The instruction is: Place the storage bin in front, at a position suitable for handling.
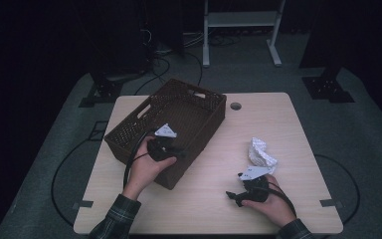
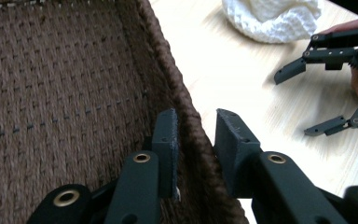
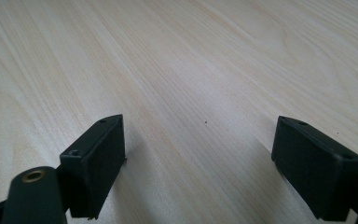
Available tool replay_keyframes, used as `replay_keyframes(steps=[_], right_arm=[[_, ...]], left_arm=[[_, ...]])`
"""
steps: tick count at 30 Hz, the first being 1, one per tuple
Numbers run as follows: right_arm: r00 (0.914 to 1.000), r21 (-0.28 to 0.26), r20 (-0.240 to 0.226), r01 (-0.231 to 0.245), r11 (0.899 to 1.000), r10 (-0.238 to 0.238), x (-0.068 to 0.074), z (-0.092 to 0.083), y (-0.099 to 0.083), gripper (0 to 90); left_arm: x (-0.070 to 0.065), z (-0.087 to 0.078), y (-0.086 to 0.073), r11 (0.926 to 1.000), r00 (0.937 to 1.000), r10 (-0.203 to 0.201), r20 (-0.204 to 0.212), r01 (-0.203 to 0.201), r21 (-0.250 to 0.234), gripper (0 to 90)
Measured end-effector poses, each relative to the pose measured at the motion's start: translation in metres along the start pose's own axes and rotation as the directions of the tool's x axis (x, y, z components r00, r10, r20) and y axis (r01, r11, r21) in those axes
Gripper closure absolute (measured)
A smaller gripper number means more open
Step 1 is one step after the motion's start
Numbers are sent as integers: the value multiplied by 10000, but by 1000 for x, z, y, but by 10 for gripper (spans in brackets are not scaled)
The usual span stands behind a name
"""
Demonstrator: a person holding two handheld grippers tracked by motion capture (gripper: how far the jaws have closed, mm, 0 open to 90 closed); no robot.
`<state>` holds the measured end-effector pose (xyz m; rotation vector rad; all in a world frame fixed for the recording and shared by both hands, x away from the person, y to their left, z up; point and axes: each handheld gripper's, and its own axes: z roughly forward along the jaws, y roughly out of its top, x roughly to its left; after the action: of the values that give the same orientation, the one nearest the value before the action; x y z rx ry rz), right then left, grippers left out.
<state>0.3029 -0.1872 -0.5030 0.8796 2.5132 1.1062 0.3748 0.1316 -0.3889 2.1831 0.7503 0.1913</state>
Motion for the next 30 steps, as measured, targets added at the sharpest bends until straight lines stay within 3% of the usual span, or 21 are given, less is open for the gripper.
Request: replay_keyframes(steps=[5, 11, 15, 21, 27, 30], right_arm=[[10000, 4, 12, -15, 10000, 15, 0, 0, 0, 166], [10000, -4, 29, -30, 10000, 30, 0, -1, -1, 167], [10000, -16, 44, -17, 10000, 17, 0, -1, -1, 167], [10000, -30, 60, -32, 10000, 32, 0, -1, -1, 167], [10000, -25, 72, -39, 10000, 39, 1, -1, -2, 167], [10000, -21, 75, -65, 10000, 65, 1, -2, -2, 167]], left_arm=[[3, 6, 4, 9993, 9994, 253, 222, -247, -278, 644], [6, 11, 2, 9984, 9978, 556, 361, -552, -142, 616], [8, 13, -5, 9998, 9976, 175, 677, -171, -53, 638], [10, 13, -11, 9999, 9952, -3, 980, 18, -152, 640], [6, 11, -14, 9996, 9960, 258, 851, -245, -158, 665], [6, 10, -15, 9997, 9947, 226, 1000, -218, -95, 686]])
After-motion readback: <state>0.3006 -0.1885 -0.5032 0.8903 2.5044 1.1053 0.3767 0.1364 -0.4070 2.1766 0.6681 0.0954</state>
